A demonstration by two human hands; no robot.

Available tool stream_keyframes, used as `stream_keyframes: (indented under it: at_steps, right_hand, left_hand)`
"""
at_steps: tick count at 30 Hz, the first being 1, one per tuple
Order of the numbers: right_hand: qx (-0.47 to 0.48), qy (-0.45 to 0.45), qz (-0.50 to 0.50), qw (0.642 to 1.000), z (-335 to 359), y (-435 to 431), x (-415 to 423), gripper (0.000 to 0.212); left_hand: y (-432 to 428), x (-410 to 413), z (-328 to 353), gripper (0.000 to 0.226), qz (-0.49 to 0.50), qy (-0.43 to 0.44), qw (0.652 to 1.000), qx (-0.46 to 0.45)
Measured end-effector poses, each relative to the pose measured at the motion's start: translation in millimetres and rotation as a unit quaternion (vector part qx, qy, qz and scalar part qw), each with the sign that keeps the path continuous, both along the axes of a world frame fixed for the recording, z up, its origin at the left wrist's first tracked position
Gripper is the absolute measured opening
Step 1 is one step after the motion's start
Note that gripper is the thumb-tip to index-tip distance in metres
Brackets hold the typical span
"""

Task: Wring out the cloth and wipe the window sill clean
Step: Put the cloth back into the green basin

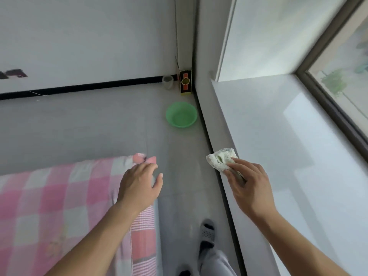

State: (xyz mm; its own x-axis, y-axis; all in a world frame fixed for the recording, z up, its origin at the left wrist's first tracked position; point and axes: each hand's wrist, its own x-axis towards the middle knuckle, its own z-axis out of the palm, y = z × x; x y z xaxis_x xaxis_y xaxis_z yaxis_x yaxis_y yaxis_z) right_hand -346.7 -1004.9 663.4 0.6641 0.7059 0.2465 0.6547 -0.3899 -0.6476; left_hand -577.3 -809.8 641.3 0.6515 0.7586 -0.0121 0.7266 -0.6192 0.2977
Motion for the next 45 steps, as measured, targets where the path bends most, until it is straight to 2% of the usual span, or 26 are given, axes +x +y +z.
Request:
stream_keyframes:
  at_steps: [7,10,13,18,25,36,45]
  right_hand:
    - [0.009,0.001,0.048,0.999,-18.6,186.7,87.7,0.015]
    - [-0.006,0.010,0.060,0.998,-27.8,262.6,120.0,0.017]
    - [-0.026,0.012,0.083,0.996,-35.9,333.8,146.5,0.018]
    - [-0.045,0.010,0.085,0.995,-50.2,443.0,183.6,0.021]
    - [-0.075,0.022,0.029,0.997,-96.1,563.5,226.5,0.023]
    - [-0.110,0.070,-0.079,0.988,-175.5,694.6,300.0,0.026]
    - [-0.189,0.125,-0.191,0.955,-282.3,766.4,321.9,0.030]
  left_hand:
    - [152.2,56.4,-13.0,0.027,0.084,0.009,0.996,0.002]
    - [211.6,78.0,-12.5,0.042,0.095,0.021,0.995,0.003]
    - [275.8,97.8,-12.2,0.047,0.093,0.034,0.995,0.000]
    - [389.8,137.2,-24.4,0.047,0.059,0.058,0.997,-0.001]
    - [526.3,205.0,-65.7,0.046,-0.008,0.071,0.997,-0.038]
    - [709.6,381.3,-124.9,0.044,-0.155,0.085,0.983,-0.049]
    - [809.7,452.8,-226.5,0.043,-0.266,0.137,0.949,-0.095]
